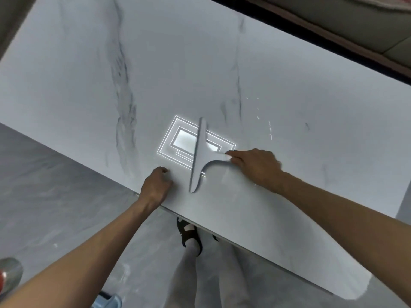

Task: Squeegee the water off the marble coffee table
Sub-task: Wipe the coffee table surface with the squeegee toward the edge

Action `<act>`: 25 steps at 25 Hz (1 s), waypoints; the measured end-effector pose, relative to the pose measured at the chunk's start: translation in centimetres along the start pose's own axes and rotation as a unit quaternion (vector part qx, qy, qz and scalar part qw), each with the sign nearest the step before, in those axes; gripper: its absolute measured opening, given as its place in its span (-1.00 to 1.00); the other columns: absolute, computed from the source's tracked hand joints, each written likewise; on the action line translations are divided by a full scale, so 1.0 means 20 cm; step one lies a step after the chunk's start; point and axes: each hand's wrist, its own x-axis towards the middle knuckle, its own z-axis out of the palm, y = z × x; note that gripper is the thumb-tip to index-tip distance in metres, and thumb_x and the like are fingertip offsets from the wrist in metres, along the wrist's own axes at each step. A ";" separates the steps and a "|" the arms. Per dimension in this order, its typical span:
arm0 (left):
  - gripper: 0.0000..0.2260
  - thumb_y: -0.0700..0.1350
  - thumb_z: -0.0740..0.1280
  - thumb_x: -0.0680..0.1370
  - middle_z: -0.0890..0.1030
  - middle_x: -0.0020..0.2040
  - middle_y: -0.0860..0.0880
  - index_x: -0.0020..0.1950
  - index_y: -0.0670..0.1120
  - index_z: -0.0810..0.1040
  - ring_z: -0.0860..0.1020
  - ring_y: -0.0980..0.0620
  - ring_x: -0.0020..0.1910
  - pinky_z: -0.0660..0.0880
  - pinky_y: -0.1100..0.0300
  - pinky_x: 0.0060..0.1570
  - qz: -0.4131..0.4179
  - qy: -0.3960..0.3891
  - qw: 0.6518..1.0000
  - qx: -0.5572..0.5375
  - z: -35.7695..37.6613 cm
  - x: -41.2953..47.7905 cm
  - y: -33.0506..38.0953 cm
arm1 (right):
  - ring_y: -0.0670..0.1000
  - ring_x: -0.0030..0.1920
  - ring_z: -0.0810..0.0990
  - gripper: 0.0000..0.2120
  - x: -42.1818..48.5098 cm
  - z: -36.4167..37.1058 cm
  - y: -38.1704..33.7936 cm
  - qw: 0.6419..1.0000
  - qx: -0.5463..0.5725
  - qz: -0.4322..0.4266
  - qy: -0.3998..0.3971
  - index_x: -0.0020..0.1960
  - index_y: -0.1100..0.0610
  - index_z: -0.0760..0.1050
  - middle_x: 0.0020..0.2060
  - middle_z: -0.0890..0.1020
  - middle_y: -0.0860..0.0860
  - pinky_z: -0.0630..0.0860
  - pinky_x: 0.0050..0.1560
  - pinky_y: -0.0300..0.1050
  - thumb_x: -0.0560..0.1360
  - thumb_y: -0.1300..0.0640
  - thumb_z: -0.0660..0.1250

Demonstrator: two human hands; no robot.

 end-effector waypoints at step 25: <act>-0.59 -0.20 0.28 0.50 0.34 0.25 -0.28 0.33 -0.19 0.32 0.36 -0.27 0.24 0.39 0.03 0.02 0.050 -0.028 0.991 0.122 0.25 -0.01 0.08 | -0.01 0.02 0.61 -0.67 -0.67 -0.07 0.61 0.990 -0.088 0.064 -0.089 0.34 -0.38 0.32 -0.03 0.64 -0.14 0.33 -0.22 -0.13 0.62 -0.16 0.00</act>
